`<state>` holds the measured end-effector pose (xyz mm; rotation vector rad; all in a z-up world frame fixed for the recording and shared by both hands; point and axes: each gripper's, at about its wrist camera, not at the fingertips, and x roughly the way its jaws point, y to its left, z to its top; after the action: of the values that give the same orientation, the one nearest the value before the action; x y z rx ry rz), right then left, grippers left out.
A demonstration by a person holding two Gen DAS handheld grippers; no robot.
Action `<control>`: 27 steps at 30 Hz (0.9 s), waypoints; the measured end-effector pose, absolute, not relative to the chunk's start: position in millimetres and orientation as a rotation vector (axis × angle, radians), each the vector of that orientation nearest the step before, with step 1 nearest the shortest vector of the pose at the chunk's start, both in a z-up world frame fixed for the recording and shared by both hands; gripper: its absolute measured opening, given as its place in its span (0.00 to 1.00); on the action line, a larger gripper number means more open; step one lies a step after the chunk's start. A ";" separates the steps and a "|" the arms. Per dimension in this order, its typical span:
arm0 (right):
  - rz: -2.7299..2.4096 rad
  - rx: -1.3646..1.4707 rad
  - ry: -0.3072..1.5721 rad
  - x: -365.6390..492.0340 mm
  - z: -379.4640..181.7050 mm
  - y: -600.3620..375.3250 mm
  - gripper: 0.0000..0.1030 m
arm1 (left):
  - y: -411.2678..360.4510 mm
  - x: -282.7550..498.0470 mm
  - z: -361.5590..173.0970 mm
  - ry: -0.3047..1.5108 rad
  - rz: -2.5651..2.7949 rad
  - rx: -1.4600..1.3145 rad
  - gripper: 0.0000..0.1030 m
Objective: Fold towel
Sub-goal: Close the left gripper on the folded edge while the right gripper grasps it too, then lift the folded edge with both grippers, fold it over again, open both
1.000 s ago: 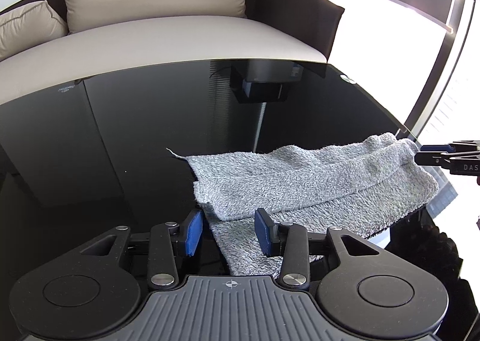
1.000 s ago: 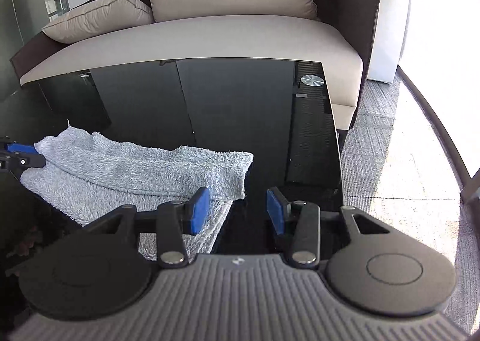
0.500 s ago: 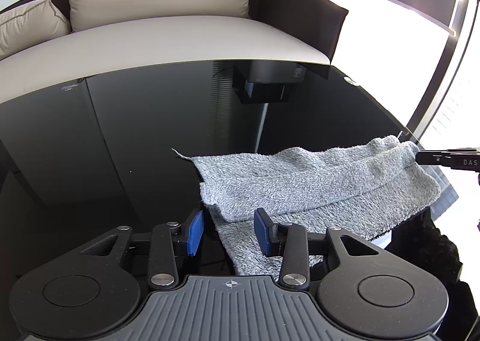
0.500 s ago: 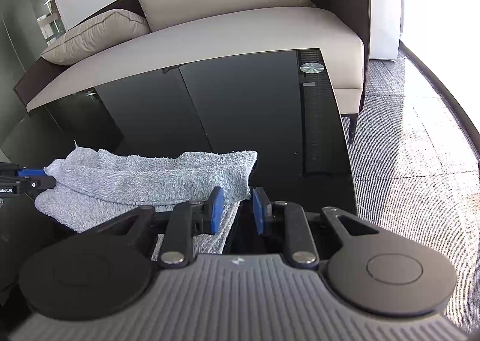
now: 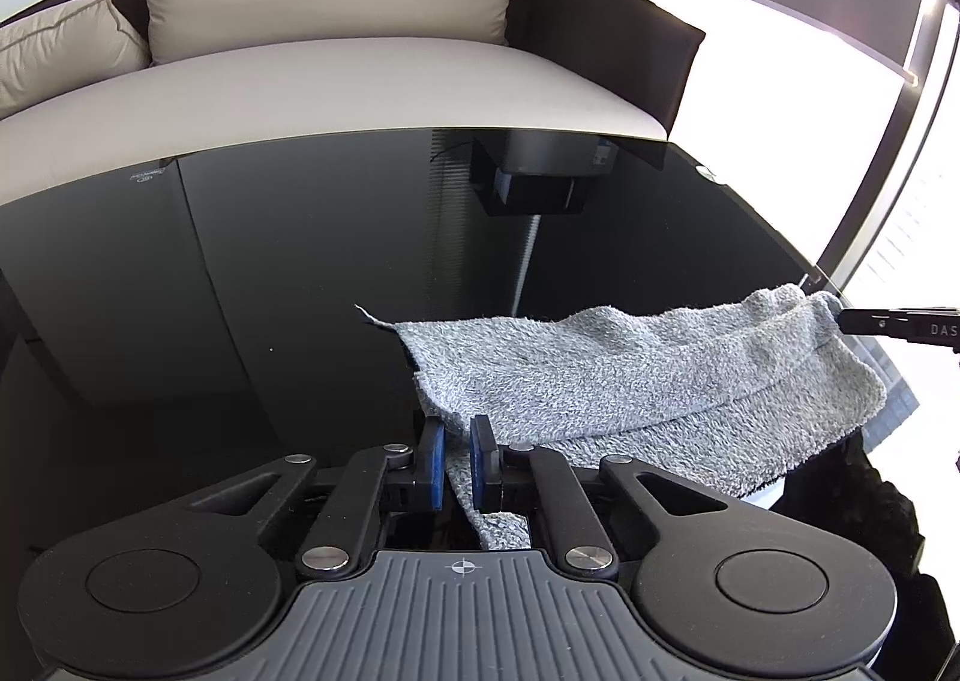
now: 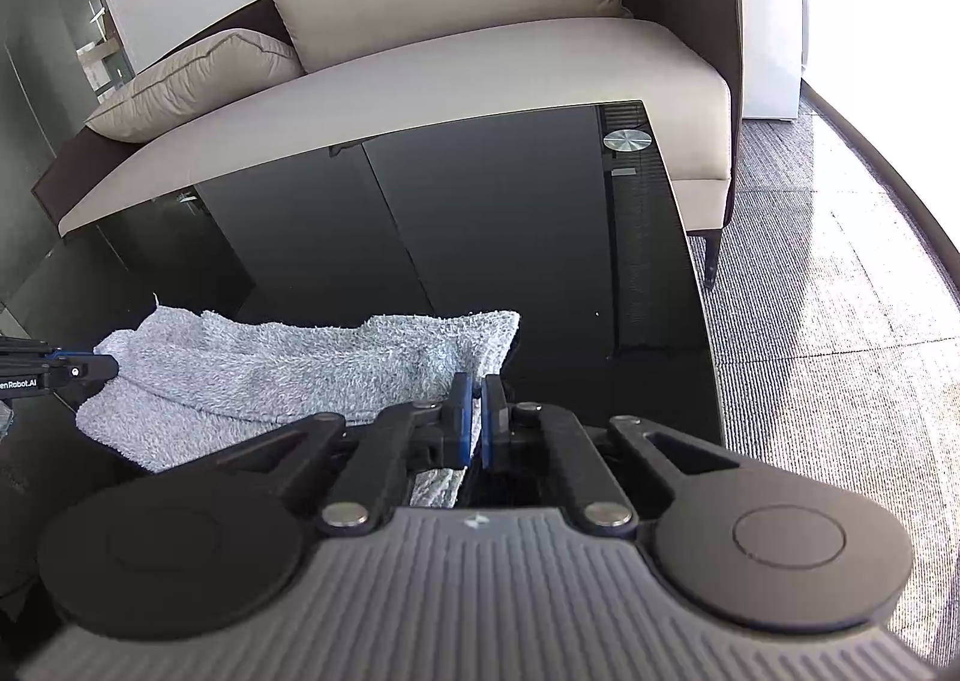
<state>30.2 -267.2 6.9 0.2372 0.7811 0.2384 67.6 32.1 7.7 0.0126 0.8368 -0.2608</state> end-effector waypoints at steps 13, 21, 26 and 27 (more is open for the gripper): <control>0.240 0.313 0.734 43.6 11.5 -263.4 0.02 | 36.5 80.6 12.0 0.805 -0.251 -0.034 0.03; 0.209 0.346 0.718 63.6 7.7 -263.5 0.02 | 39.5 91.1 10.1 0.797 -0.238 -0.062 0.03; 0.184 0.358 0.720 73.8 5.2 -264.5 0.02 | 40.8 100.5 9.6 0.794 -0.227 -0.077 0.03; 0.182 0.355 0.729 75.7 4.7 -262.9 0.02 | 40.5 102.1 8.7 0.797 -0.225 -0.078 0.03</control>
<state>75.7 -262.9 4.7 0.3550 0.7288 0.1818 102.1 40.5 8.7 -0.0779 0.7968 -0.2248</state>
